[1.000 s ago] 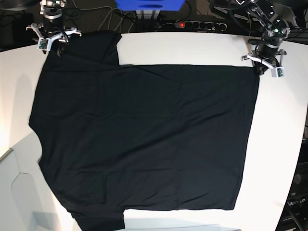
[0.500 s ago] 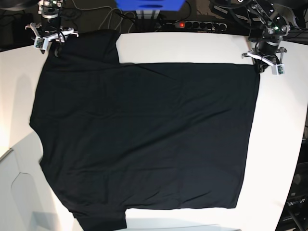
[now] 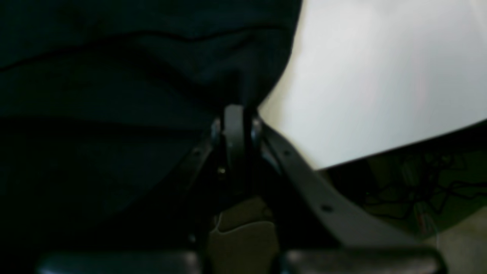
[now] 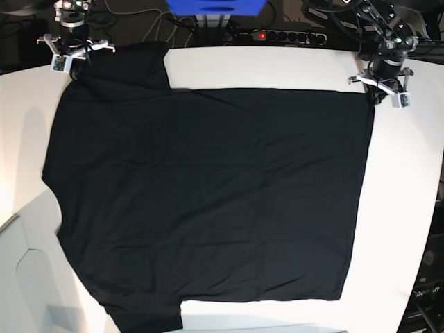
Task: Fold the T-shirt properly
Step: 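Lift the shoulder corners and pull them toward the hem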
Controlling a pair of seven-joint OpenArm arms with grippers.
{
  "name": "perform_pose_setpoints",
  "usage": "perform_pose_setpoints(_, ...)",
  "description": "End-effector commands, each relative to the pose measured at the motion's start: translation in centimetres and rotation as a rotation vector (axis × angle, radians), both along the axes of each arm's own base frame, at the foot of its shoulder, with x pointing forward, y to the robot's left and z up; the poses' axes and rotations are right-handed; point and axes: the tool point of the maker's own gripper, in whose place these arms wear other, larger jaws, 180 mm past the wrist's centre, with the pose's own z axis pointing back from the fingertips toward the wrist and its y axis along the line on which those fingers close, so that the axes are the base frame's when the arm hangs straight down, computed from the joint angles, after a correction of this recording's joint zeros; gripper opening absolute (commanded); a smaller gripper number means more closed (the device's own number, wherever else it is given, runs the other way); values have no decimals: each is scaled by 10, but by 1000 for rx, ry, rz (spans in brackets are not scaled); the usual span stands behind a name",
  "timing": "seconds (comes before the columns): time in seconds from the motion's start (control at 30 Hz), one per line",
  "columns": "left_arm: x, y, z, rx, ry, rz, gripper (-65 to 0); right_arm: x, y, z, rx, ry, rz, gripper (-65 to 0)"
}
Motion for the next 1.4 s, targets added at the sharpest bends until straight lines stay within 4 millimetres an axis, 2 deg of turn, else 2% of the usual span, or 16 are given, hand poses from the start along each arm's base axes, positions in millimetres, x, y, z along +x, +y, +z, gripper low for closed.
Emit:
perform_pose_setpoints(0.0, -3, 6, 3, 21, 12, -2, -648, 6, -1, 15, -15, -55, 3, -650)
perform_pose_setpoints(0.07, -5, 11, 9, 36, 4, 9, -648, 14, 2, 28, -25, -89, 6, -650)
perform_pose_setpoints(0.13, -7, 19, 23, 72, -19, 32, -648, 21, 3, 42, -38, -127, 11, -650)
perform_pose_setpoints(0.23, -3, 19, 38, 101, -52, 35, -648, 30, 8, 57, -49, -170, 18, -650)
perform_pose_setpoints(0.47, 10, 18, 53, 129, -93, 21, -648, 46, 15, 76, -57, -231, 44, -650)
perform_pose_setpoints(0.63, 29, 19, 63, 133, -143, 23, -648, 67, 23, 86, -45, -292, 58, -650)
perform_pose_setpoints(0.93, 79, 21, 96, 144, -284, 28, -648, 113, 26, 113, -45, -424, 65, -650)
perform_pose_setpoints(1.17, 114, 21, 120, 143, -381, 35, -648, 161, 17, 119, -33, -389, 66, -650)
perform_pose_setpoints(1.23, 126, 16, 123, 164, -374, 10, -648, 174, 13, 120, -31, -381, 68, -650)
perform_pose_setpoints(1.37, 149, 5, 115, 159, -348, -24, -648, 201, 4, 114, -17, -364, 68, -650)
